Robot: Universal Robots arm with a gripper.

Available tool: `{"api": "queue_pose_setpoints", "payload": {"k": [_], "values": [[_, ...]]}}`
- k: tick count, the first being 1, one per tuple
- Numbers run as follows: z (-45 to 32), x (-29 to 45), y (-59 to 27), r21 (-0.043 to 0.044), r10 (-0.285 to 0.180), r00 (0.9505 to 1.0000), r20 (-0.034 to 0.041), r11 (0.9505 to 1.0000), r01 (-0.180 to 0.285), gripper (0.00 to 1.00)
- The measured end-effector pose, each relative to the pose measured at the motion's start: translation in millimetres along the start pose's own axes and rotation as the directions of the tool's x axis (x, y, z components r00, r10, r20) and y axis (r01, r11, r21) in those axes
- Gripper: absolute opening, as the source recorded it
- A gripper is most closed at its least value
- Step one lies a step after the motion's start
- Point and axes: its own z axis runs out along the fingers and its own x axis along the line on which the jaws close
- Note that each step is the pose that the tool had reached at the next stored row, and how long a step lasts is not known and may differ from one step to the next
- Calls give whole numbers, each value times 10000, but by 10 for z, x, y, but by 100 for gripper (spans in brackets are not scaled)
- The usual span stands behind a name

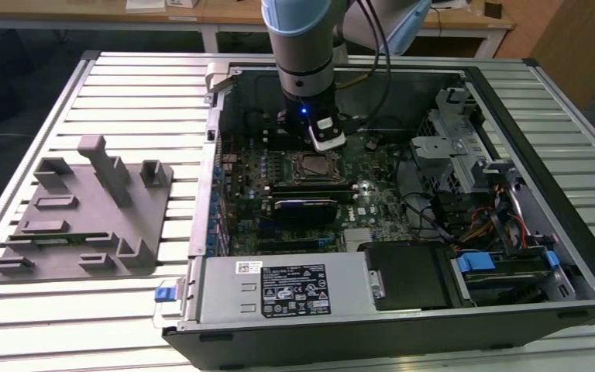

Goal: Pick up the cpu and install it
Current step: 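Install the first cpu locking lever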

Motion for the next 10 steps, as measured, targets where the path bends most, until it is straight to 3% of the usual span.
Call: {"api": "queue_pose_setpoints", "payload": {"k": [2, 6, 10], "values": [[2, 0, -1, -29, 5, 10000, -9, 10000, -5, 11], [3, 0, -1, -234, 45, 10000, -66, 9997, -46, 11], [4, 0, 0, -239, 47, 10000, -67, 9997, -48, 11]]}}
